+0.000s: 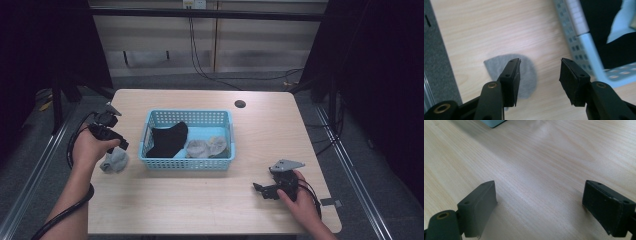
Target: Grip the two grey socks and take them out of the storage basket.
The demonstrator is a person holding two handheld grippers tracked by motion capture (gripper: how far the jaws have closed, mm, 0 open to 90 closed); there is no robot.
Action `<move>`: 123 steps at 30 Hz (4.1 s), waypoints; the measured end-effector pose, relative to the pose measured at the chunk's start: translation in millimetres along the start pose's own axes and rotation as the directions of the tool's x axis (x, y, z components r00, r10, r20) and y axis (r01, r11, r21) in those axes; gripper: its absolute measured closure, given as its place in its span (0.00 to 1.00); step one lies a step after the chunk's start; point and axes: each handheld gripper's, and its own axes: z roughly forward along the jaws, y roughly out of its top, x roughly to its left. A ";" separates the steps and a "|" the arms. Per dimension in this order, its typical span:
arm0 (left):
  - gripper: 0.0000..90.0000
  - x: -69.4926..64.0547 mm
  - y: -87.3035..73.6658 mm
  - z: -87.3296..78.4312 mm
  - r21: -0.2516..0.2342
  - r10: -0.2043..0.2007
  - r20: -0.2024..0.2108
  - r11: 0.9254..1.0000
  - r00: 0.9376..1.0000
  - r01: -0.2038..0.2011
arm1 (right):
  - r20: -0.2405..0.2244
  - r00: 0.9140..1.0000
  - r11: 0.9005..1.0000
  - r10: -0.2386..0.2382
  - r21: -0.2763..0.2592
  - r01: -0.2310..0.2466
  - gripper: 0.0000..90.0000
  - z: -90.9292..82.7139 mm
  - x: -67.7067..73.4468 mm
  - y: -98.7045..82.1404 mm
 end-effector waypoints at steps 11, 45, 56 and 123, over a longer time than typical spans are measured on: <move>0.52 -48.9 29.4 7.1 -0.018 0.118 0.064 0.993 0.991 -0.117 | 0.000 1.000 1.000 0.000 0.000 0.000 0.13 0.0 0.0 0.0; 0.47 -150.0 73.1 87.4 -0.028 0.250 0.172 0.968 0.953 -0.249 | -0.001 1.000 1.000 -0.001 -0.001 0.001 0.13 0.0 -0.1 0.0; 0.78 -152.6 71.5 102.9 0.036 0.253 0.159 0.965 0.954 -0.261 | 0.000 1.000 1.000 -0.002 0.000 0.002 0.13 0.0 -0.1 0.0; 0.96 -143.1 81.4 83.0 0.142 0.238 0.165 0.955 0.957 -0.262 | -0.001 1.000 1.000 -0.001 -0.001 0.001 0.13 0.0 -0.2 0.0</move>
